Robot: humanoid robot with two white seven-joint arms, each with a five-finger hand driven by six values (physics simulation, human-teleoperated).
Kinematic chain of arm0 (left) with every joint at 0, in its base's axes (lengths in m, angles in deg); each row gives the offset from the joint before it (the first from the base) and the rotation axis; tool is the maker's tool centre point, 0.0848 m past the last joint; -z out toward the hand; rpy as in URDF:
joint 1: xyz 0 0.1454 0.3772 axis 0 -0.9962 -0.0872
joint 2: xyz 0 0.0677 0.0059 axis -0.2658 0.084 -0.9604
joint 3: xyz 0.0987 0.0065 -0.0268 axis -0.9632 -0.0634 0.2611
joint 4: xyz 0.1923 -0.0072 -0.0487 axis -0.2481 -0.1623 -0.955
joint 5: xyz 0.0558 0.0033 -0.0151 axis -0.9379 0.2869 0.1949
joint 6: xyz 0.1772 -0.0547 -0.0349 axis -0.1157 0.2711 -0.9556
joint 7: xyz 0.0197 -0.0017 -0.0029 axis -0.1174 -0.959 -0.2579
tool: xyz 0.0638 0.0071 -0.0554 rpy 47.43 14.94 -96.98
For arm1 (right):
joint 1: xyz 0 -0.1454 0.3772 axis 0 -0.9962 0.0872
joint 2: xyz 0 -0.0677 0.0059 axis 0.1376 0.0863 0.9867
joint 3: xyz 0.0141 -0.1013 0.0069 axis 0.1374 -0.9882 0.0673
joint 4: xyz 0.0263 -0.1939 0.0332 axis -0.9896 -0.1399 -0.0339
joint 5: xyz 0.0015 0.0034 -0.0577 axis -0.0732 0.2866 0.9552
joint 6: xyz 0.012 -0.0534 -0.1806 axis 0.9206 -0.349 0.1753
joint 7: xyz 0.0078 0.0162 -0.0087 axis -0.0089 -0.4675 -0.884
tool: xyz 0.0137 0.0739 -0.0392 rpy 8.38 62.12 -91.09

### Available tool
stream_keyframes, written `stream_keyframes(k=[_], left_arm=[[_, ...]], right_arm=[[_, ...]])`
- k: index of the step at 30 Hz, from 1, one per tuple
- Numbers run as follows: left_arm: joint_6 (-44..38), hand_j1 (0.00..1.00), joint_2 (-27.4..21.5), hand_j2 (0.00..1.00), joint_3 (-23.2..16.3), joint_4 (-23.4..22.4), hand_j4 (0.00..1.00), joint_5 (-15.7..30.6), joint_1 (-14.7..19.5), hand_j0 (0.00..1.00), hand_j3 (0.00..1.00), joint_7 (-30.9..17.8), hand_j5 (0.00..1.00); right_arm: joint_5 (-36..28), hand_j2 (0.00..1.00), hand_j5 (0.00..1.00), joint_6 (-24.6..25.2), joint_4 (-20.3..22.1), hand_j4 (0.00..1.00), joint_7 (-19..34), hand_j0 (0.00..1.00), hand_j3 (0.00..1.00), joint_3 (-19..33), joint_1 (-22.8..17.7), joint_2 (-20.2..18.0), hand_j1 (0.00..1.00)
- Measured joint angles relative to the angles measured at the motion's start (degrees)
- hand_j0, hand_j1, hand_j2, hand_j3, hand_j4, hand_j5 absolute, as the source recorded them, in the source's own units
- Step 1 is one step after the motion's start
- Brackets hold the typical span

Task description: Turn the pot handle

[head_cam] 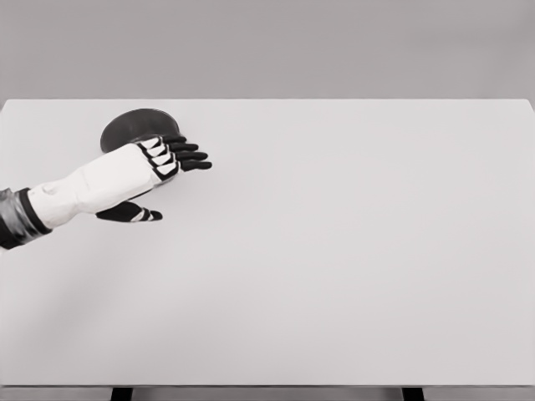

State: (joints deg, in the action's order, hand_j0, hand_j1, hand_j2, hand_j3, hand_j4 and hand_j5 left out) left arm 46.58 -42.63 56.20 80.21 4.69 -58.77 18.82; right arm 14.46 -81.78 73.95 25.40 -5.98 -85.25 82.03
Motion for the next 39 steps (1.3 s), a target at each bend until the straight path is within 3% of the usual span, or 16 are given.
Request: stream_keyframes(k=[3, 14, 27, 39], left_arm=[[-3.1, 1.0, 0.1, 1.0, -0.2, 0.3, 1.0, -2.7, 1.9, 1.0, 1.0, -0.4, 1.0], [-17.0, 1.0, 2.8, 1.0, -3.3, 0.5, 1.0, -11.8, 3.2, 1.0, 1.0, -0.5, 1.0], [-27.5, 1.0, 3.6, 1.0, -8.1, 0.1, 1.0, -14.8, 3.3, 1.0, 1.0, -0.2, 1.0], [-34.5, 1.0, 4.3, 1.0, -8.8, 0.2, 1.0, -19.3, 2.4, 1.0, 1.0, -0.1, 1.0]], right_arm=[[0.0, 1.0, 1.0, 0.0, 0.0, 1.0, 0.0, 1.0, 1.0, 0.0, 0.0, 0.0, 1.0], [0.0, 1.0, 1.0, 0.0, 0.0, 1.0, 0.0, 1.0, 1.0, 0.0, 0.0, 0.0, 1.0], [0.0, 1.0, 1.0, 0.0, 0.0, 1.0, 0.0, 1.0, 1.0, 0.0, 0.0, 0.0, 1.0], [0.0, 1.0, 1.0, 0.0, 0.0, 1.0, 0.0, 1.0, 1.0, 0.0, 0.0, 0.0, 1.0]])
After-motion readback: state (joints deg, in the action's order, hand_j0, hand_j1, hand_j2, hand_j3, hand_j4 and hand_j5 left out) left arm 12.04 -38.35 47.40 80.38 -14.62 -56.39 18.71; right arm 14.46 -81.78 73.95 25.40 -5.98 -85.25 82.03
